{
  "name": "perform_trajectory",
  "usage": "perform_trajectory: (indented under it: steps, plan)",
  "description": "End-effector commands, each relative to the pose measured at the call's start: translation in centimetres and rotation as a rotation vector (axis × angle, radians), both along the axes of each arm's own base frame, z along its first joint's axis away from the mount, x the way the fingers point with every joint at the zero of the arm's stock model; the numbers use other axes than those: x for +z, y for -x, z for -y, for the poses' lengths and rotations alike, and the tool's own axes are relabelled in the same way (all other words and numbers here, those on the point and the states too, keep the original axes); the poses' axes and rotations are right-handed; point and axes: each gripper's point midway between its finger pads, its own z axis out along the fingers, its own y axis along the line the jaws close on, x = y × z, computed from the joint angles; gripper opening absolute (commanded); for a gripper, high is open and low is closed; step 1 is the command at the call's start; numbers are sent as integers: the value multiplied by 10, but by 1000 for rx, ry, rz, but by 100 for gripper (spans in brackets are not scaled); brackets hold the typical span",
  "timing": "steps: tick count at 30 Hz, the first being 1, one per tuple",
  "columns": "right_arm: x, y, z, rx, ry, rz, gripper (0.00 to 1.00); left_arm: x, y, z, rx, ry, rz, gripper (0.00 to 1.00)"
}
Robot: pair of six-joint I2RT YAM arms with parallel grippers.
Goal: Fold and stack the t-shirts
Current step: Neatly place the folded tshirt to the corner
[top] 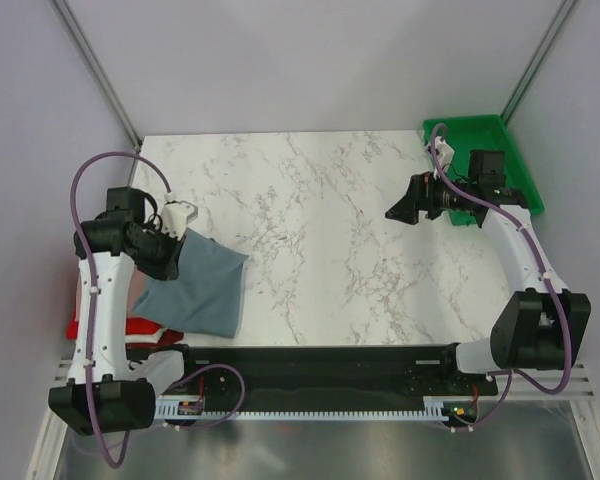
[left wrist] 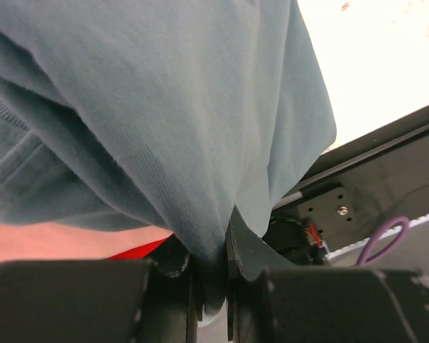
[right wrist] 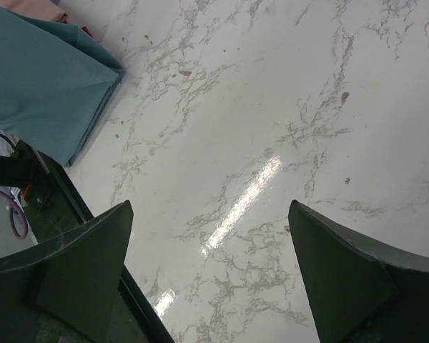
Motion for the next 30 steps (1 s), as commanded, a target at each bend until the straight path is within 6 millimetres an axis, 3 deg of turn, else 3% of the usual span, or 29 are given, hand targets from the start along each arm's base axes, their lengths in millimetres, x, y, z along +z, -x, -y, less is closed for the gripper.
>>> perform_trajectory:
  steps: [1,7,8,15,20,30]
  plan:
    - [14,-1,-2,37,-6,78,98,20,36,-16,-10,-82,-60,2]
    - [13,-9,0,41,12,93,98,55,25,-35,-1,-191,63,2]
    - [8,-13,0,44,10,76,98,61,27,-50,-10,-265,73,2]
    - [1,-26,-2,56,-14,39,98,74,29,-92,-25,-393,69,2]
    - [-1,-31,-1,62,-9,41,98,90,15,-127,9,-417,62,2]
    - [-18,-32,-2,66,-16,6,98,59,-26,-166,18,-391,-38,2]
